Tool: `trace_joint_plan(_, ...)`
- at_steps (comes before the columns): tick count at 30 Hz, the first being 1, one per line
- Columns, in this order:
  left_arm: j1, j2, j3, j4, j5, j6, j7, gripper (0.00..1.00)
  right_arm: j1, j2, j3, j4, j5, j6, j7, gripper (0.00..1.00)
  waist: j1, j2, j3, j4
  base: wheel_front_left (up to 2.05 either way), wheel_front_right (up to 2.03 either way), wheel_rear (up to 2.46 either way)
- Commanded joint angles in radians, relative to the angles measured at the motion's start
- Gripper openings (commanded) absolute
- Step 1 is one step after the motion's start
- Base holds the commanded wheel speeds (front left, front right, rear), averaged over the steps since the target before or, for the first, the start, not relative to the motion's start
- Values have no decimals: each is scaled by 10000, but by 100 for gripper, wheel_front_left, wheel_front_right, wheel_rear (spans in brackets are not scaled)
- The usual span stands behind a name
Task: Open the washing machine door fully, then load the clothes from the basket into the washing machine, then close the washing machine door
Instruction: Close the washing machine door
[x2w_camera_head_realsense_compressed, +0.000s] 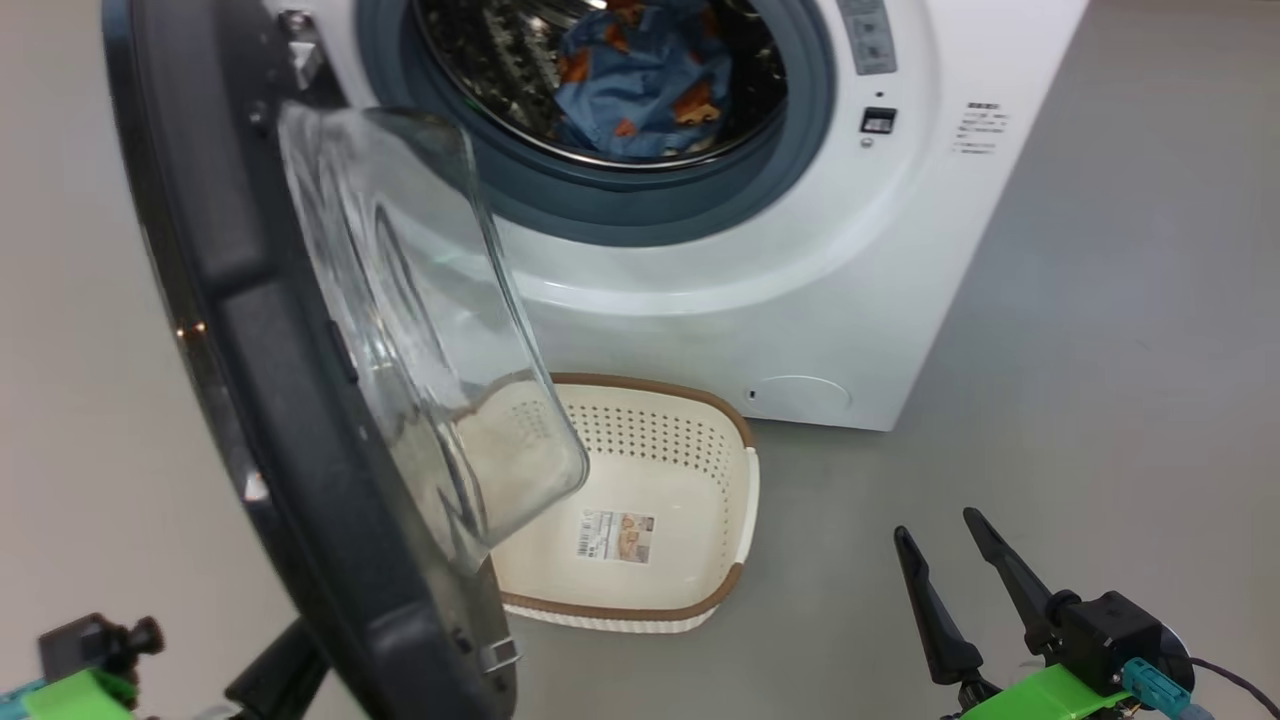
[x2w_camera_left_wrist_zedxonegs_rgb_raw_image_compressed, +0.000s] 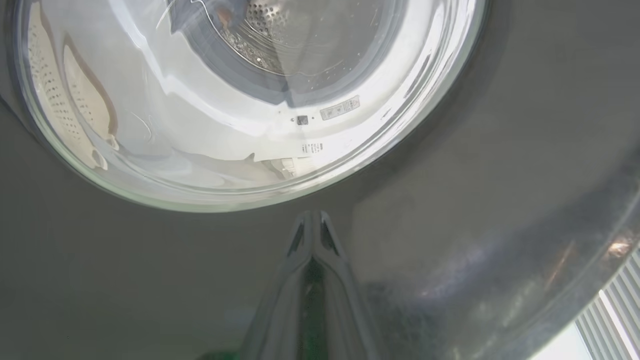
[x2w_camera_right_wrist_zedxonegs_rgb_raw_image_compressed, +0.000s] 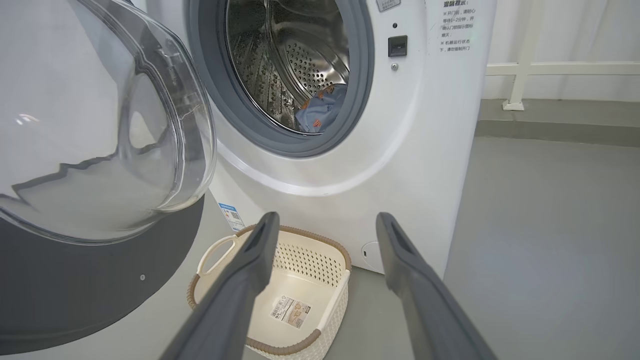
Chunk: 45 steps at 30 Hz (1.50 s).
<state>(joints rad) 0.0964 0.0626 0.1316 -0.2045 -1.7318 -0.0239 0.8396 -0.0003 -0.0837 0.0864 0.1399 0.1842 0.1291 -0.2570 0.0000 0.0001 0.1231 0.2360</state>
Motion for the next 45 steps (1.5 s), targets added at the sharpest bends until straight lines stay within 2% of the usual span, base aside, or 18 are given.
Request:
trace_joint_plan(1, -410, 23, 72, -304, 118, -177, 10, 0, -198, 38, 240, -268, -29, 16, -48, 100, 0, -1, 105, -322, 0, 0, 0)
trace_joint_plan(7, -1146, -67, -689, 289, 642, -422, -607, 0, -247, 99, 212, -282, -29, 16, -48, 100, 0, -1, 207, -862, 0, 0, 0)
trace_joint_plan(13, -2195, -103, -1110, 1411, 935, -625, -1353, 0, -242, 138, 242, -293, -36, 16, -48, 100, 0, -1, 253, -1268, 0, 0, 0)
trace_joint_plan(14, -2713, -111, -1277, 1964, 1061, -723, -1723, 0, -262, 144, 253, -286, -30, 16, -48, 100, 0, -1, 255, -1417, 0, 0, 0)
trace_joint_plan(23, -4661, -121, -2319, 3821, 767, -995, -2953, 0, -330, 125, 319, -284, -30, 16, -48, 100, 0, -1, 264, -1948, 0, 0, 0)
trace_joint_plan(36, -7645, -123, -3177, 5938, 713, -1065, -5257, 0, -545, 24, 547, -265, 4, 16, -48, 100, 0, -1, 598, -2651, 0, 0, 0)
trace_joint_plan(45, -9462, -123, -3577, 7352, 1124, -1067, -6749, 0, -792, -41, 806, -196, 21, 16, -48, 100, 0, -1, 961, -3102, 0, 0, 0)
